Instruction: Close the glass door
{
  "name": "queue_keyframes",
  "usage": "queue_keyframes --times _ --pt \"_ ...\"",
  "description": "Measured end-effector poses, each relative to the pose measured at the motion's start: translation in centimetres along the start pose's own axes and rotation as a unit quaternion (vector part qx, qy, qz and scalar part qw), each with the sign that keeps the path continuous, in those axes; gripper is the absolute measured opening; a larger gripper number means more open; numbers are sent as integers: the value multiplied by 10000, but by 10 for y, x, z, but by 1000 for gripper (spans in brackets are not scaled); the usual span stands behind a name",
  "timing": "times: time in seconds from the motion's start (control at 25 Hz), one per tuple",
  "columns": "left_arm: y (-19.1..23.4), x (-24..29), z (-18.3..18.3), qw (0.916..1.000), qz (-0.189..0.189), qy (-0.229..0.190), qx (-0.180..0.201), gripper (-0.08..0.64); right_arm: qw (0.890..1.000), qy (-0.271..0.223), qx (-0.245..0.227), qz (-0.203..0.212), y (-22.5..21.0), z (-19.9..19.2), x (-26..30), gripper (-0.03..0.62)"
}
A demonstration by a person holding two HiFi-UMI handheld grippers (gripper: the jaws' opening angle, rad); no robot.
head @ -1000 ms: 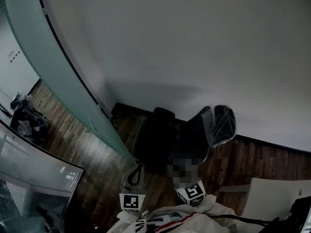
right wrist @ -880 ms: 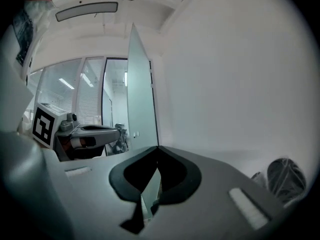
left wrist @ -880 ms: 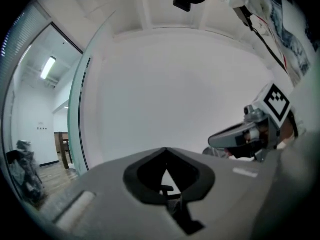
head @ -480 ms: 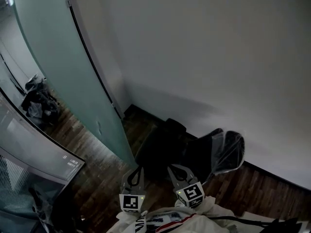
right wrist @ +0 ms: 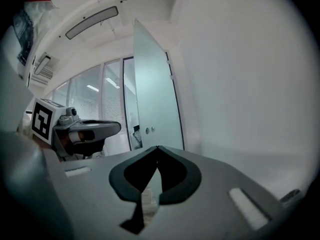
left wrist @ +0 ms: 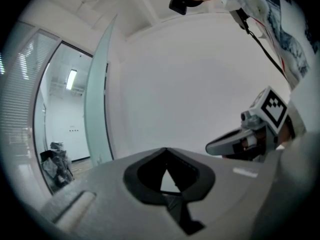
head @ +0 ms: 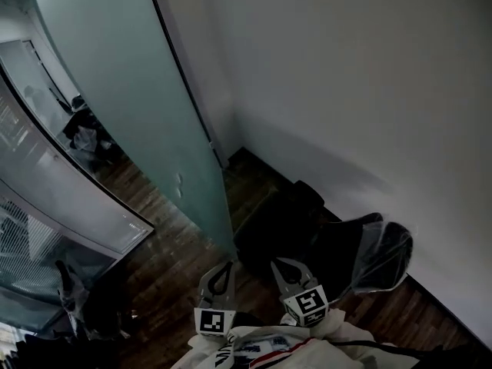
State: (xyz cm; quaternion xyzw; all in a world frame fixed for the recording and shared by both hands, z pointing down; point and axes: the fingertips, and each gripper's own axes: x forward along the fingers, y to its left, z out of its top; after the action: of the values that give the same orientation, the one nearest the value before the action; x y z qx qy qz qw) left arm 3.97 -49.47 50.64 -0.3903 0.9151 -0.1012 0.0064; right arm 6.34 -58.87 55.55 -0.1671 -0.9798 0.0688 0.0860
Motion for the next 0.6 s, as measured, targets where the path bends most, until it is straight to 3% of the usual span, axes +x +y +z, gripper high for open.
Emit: queue_keyframes --times 0.2,0.6 --pt "51 -23 -29 9976 583 355 -113 -2 9986 192 10 483 29 -9 44 5" --pt "173 -16 -40 9926 1165 207 -258 -1 9946 275 -375 929 68 15 159 5"
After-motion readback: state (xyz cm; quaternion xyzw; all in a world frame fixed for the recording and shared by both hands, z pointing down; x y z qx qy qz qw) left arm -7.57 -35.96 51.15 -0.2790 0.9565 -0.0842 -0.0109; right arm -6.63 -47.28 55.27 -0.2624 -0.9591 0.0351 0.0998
